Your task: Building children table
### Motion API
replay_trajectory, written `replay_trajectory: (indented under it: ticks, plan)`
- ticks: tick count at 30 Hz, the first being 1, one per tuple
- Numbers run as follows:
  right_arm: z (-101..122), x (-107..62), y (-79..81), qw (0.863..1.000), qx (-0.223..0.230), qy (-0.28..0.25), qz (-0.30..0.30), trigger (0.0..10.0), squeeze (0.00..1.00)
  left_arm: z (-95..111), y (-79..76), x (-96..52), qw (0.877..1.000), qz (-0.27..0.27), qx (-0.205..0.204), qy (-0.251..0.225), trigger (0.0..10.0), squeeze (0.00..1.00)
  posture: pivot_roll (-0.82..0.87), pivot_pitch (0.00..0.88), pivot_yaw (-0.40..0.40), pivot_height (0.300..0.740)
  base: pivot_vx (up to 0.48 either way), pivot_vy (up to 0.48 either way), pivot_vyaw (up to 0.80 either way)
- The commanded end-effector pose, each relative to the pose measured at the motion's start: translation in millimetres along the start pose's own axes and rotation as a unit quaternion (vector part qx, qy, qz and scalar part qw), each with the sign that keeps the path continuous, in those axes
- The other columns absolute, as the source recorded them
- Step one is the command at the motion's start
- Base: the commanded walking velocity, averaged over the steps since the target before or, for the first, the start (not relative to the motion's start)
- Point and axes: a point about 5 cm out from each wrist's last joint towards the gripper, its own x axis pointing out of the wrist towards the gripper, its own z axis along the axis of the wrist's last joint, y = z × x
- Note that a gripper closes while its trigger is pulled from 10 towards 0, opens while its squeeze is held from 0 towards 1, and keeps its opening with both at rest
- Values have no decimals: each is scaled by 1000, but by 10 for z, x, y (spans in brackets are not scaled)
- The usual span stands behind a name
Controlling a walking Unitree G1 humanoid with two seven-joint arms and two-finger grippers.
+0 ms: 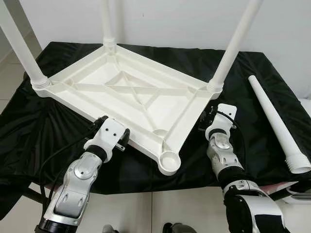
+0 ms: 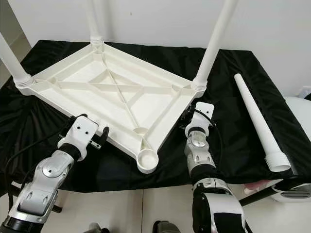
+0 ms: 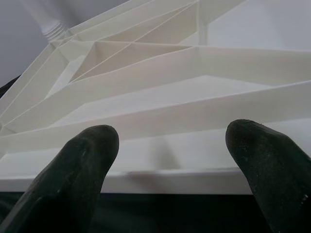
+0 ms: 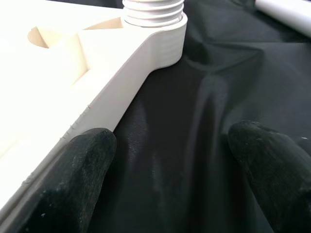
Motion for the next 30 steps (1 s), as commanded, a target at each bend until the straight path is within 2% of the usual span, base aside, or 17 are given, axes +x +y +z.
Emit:
replay_trajectory:
  ticks: [1,14,18,20,22,23,24,26,30]
  plan:
    - [176,25,308,997,9,-38,73,10000,0,-43,-168,19,999,-39,-8,19,10000,0,15,122,-7,740,0,0,0]
    - [359,110,383,995,20,-64,78,10000,0,102,-210,81,999,-45,-13,0,10000,0,23,122,2,740,0,0,0]
    - [370,109,295,995,17,-81,51,10000,0,134,-210,93,999,-43,-14,-5,10000,0,23,119,0,740,0,0,0]
    - [355,101,199,995,16,-90,27,10000,0,130,-192,97,999,-40,-13,-4,10000,0,21,117,-1,740,0,0,0]
    - [396,81,96,992,28,-121,8,10000,0,121,-178,99,999,-39,-12,-2,10000,0,17,113,-1,740,0,0,0]
    - [472,40,54,986,52,-160,13,10000,0,118,-172,99,999,-40,-9,-2,10000,0,16,110,0,740,0,0,0]
    - [472,40,54,986,52,-160,13,10000,0,118,-172,99,999,-40,-9,-2,10000,0,16,110,0,740,0,0,0]
    - [559,-12,49,977,68,-202,32,10000,0,116,-168,101,999,-42,-6,-1,10000,0,10,108,5,740,0,0,0]
    - [664,-76,17,968,75,-237,42,10000,0,109,-181,115,999,-47,-5,0,10000,0,-2,105,7,740,0,0,0]
